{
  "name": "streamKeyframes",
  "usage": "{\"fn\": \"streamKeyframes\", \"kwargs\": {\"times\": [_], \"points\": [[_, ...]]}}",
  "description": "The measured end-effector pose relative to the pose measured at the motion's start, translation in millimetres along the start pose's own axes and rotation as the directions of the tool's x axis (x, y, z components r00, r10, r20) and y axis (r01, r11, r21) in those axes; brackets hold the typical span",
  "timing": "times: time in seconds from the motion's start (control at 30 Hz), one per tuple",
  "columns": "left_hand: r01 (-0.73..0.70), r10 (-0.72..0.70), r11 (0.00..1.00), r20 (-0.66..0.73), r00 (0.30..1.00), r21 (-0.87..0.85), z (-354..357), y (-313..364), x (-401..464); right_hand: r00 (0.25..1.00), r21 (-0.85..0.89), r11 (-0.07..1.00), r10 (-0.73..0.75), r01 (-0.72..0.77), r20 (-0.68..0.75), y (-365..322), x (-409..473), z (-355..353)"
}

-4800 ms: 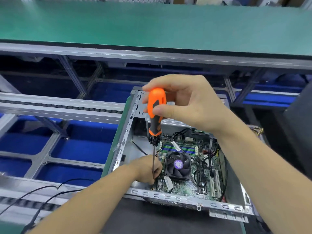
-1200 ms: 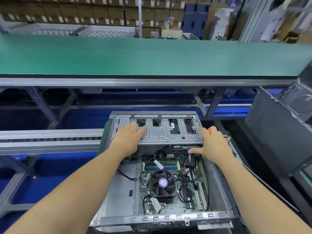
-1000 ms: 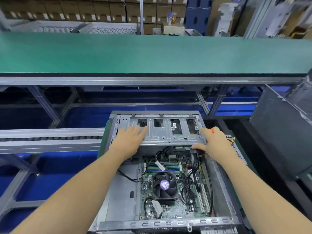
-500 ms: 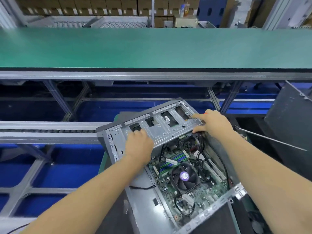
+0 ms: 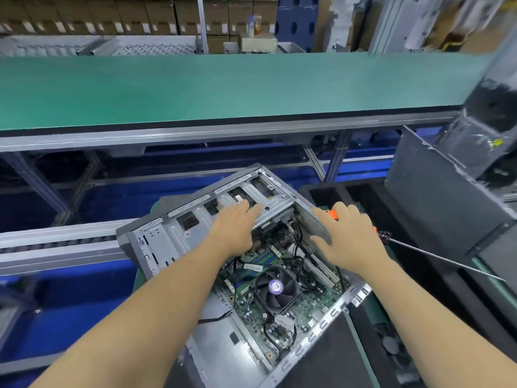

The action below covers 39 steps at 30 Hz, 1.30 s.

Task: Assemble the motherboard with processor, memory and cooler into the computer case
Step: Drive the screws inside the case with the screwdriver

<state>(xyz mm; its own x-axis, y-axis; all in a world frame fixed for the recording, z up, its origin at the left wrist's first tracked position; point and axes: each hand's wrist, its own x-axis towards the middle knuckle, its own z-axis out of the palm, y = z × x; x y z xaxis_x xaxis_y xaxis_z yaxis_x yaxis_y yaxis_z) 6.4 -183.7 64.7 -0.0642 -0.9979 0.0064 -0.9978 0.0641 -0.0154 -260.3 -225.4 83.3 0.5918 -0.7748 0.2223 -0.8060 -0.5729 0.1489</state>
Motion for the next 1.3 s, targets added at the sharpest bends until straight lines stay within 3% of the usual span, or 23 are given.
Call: {"fn": "streamKeyframes", "kwargs": {"times": [0.27, 0.47, 0.6, 0.77, 0.9, 1.03, 1.1, 1.17, 1.3], "points": [[0.032, -0.032, 0.999, 0.000, 0.999, 0.013, 2.5, -0.6, -3.4, 0.986, 0.236, 0.968, -0.053, 0.089, -0.156, -13.4, -30.7, 6.4], [0.082, -0.082, 0.996, -0.006, 0.997, 0.021, 8.1, -1.6, -5.8, 0.967, 0.410, 0.910, 0.051, 0.058, -0.248, -1.6, -14.0, 14.4], [0.147, -0.147, 0.989, -0.007, 0.989, 0.017, 9.9, -12.0, -13.5, 0.960, 0.409, 0.908, 0.025, 0.095, -0.278, -8.0, -0.6, 15.6], [0.290, -0.290, 0.957, -0.002, 0.957, -0.011, 10.8, -35.1, -22.5, 0.959, 0.267, 0.944, -0.126, 0.194, -0.252, -25.0, 12.4, 5.4], [0.387, -0.387, 0.922, 0.003, 0.922, -0.025, 9.5, -57.5, -27.6, 0.957, 0.228, 0.952, -0.144, 0.203, -0.251, -36.6, 8.1, -1.5], [0.285, -0.288, 0.954, -0.028, 0.957, -0.090, 4.4, -87.2, -34.3, 0.956, 0.302, 0.929, -0.139, 0.216, -0.257, -56.5, 4.0, -1.9], [0.366, -0.382, 0.919, -0.105, 0.918, -0.147, -1.6, -106.3, -38.8, 0.963, 0.345, 0.916, -0.124, 0.203, -0.237, -65.3, 1.1, 2.2], [0.480, -0.485, 0.874, -0.173, 0.857, -0.070, -3.9, -125.6, -43.7, 0.968, 0.355, 0.915, -0.114, 0.189, -0.222, -68.0, 0.7, 6.5], [0.657, -0.648, 0.752, -0.126, 0.751, 0.050, 1.7, -156.4, -51.3, 0.971, 0.344, 0.917, -0.140, 0.200, -0.192, -62.0, 5.7, 12.5]]}}
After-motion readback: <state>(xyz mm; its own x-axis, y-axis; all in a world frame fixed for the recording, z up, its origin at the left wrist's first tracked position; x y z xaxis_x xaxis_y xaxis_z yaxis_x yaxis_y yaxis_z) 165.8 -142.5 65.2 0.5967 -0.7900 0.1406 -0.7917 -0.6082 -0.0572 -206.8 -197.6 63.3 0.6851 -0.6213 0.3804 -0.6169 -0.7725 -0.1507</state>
